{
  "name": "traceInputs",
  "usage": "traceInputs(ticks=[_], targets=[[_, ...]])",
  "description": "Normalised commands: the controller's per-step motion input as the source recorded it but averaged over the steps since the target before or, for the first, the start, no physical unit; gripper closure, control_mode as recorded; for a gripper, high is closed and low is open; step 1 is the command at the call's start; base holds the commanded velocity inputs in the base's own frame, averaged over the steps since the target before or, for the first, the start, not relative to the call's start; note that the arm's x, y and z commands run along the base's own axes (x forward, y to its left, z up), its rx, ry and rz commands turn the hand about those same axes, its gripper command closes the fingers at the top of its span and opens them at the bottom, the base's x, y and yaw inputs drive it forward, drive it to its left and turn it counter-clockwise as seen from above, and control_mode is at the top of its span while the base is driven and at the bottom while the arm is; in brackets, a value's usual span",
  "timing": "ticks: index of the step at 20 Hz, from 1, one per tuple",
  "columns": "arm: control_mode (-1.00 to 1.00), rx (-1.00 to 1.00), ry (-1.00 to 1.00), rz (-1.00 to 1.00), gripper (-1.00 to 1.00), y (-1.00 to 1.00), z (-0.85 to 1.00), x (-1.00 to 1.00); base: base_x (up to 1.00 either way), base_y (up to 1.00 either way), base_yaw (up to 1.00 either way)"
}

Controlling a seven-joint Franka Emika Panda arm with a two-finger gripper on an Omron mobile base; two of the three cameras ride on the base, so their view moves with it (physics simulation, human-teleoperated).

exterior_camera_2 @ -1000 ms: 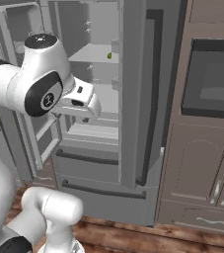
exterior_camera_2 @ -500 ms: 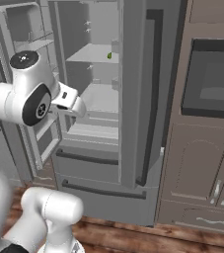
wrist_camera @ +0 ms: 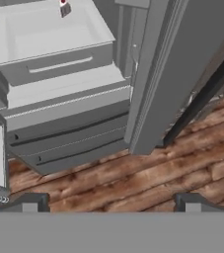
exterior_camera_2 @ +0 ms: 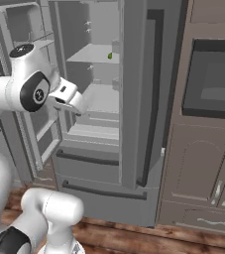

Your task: Take the lemon wedge from the fridge and place it on the plate with fish on the dining counter.

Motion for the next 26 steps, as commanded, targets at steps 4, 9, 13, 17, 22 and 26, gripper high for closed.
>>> traceInputs(ticks=[4, 9, 13, 17, 22, 26], targets=[[-1.00, -0.05, -0.06, 0.05, -1.00, -0.28, -0.22, 0.37, 0.00, 0.00, 0.00], [-1.00, -0.07, 0.00, 0.03, -1.00, -0.18, -0.21, 0.46, 0.00, 0.00, 0.00], [-1.00, -0.04, 0.00, 0.00, -1.00, -0.02, -0.07, 0.65, 0.00, 0.00, 0.00], [-1.00, -0.03, 0.00, -0.01, -1.00, -0.19, -0.12, 0.72, 0.00, 0.00, 0.00], [-1.00, -0.02, -0.03, -0.03, -1.00, -0.42, -0.08, 0.61, 0.00, 0.00, 0.00], [-1.00, -0.03, -0.02, -0.03, -1.00, -0.15, -0.10, 0.75, 0.00, 0.00, 0.00]])
